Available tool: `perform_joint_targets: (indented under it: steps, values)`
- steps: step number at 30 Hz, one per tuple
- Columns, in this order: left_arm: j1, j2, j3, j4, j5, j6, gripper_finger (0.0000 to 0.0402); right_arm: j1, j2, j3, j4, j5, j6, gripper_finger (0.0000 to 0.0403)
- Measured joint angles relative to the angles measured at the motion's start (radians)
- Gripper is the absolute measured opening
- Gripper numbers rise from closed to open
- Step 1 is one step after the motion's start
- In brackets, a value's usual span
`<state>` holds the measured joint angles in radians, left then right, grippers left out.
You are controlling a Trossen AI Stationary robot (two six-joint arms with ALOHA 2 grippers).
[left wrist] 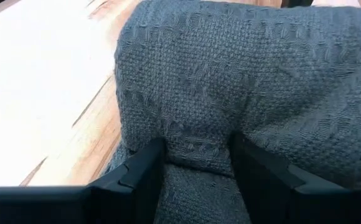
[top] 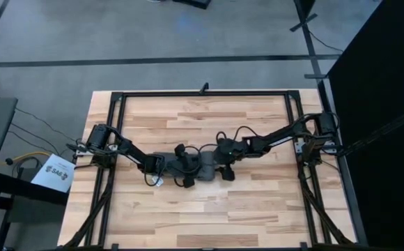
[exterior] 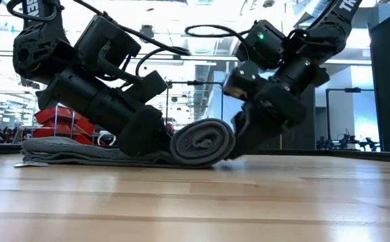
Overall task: Roll towel
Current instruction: Roll the gray towel
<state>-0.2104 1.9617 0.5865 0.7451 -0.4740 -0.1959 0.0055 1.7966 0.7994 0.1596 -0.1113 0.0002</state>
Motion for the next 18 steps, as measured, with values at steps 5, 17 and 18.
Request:
perform_joint_targets:
  steps: [5,17,18]
  values:
    - [0.002,0.002,0.006,0.001,0.0,-0.019,0.0173,0.0,-0.006,-0.015,-0.078,0.0,0.023,0.0258]
    - [0.032,0.142,0.156,0.035,-0.007,-0.028,0.0173,0.019,-0.007,-0.109,0.066,0.019,0.061,0.0258]
    - [0.032,0.15,0.167,0.034,-0.009,-0.023,0.0173,0.019,-0.012,-0.108,0.062,0.023,0.056,0.0258]
